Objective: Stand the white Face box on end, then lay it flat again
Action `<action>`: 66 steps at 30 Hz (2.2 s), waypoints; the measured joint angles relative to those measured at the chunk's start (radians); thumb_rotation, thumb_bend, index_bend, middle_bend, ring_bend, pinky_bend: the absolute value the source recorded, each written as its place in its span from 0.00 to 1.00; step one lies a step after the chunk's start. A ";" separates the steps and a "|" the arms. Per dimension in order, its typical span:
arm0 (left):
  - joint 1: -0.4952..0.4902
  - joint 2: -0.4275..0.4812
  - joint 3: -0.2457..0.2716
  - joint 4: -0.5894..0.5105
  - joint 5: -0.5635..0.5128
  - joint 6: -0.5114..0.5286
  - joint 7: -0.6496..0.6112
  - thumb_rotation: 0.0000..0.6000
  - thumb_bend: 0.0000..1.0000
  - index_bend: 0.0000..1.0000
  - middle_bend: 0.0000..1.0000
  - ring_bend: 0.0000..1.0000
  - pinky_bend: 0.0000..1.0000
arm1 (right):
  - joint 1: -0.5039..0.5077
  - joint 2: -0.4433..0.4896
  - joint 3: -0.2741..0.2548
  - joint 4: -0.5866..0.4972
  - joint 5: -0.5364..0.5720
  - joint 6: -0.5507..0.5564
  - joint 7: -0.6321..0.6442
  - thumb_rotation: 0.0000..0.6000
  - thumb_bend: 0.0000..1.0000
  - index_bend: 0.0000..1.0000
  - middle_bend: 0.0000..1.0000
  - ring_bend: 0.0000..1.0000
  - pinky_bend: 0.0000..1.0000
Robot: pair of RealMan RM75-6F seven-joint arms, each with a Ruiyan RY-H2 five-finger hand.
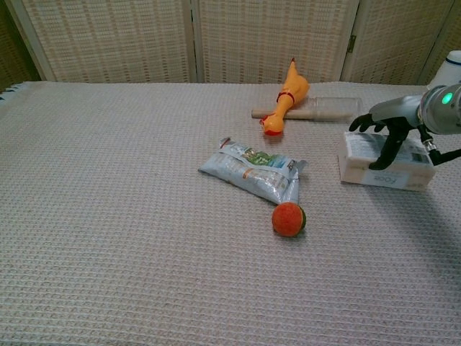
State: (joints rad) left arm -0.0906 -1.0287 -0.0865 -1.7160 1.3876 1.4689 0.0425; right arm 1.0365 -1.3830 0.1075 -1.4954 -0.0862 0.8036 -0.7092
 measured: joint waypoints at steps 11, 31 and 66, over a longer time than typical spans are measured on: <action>0.001 -0.001 0.000 0.004 0.000 -0.001 -0.006 1.00 0.62 0.27 0.00 0.00 0.08 | 0.033 -0.049 -0.014 0.053 0.017 -0.015 0.009 1.00 0.30 0.05 0.10 0.00 0.00; 0.002 -0.001 0.003 -0.003 0.006 0.001 0.000 1.00 0.62 0.27 0.00 0.00 0.08 | -0.098 -0.057 0.035 0.029 -0.357 0.074 0.283 1.00 0.30 0.26 0.41 0.34 0.00; -0.003 -0.019 -0.007 0.014 -0.018 -0.005 0.024 1.00 0.62 0.27 0.00 0.00 0.08 | -0.458 -0.492 -0.101 1.156 -1.508 0.343 2.504 1.00 0.30 0.27 0.41 0.32 0.00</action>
State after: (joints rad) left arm -0.0935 -1.0482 -0.0936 -1.7018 1.3693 1.4635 0.0664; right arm 0.5785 -1.8747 0.0061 -0.3392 -1.5941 1.1469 1.7951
